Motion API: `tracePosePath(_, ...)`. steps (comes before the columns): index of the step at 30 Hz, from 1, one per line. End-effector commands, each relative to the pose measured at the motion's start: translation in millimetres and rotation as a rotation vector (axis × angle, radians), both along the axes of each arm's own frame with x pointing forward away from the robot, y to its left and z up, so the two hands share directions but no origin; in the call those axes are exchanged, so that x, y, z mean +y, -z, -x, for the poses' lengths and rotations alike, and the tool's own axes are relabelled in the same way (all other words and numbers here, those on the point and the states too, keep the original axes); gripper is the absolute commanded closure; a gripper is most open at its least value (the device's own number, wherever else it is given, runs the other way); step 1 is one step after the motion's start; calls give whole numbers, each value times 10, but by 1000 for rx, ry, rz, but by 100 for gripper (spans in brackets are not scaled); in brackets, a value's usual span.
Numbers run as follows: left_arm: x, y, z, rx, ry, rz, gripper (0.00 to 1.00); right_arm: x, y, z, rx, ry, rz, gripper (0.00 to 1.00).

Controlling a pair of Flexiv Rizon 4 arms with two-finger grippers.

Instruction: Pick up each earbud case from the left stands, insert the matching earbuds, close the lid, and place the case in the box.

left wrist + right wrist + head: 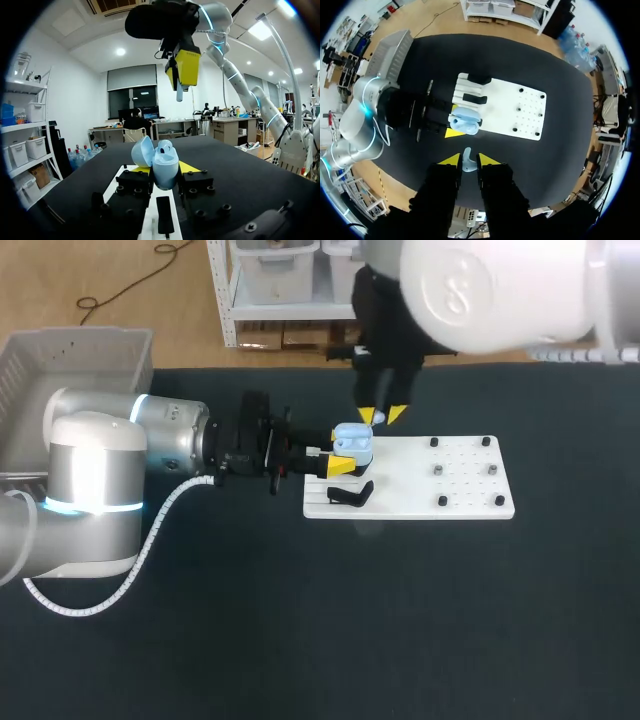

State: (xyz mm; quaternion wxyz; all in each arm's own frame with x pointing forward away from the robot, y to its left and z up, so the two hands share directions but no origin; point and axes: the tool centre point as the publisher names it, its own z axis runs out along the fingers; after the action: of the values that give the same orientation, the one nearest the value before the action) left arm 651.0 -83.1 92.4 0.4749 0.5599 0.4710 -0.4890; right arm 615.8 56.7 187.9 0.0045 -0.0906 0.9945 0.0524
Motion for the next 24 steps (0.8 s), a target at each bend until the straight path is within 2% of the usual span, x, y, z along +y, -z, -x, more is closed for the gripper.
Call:
tracePosePath(1,0,5,16,-3,-6,2,100,103,23,-101,37,-34,3,100)
tracePosePath(11,0,5,16,-3,-6,2,100,179,165,-151,65,-136,-22,100)
tracePosePath(24,0,5,16,-3,-6,2,100,232,259,-162,91,-162,-26,100)
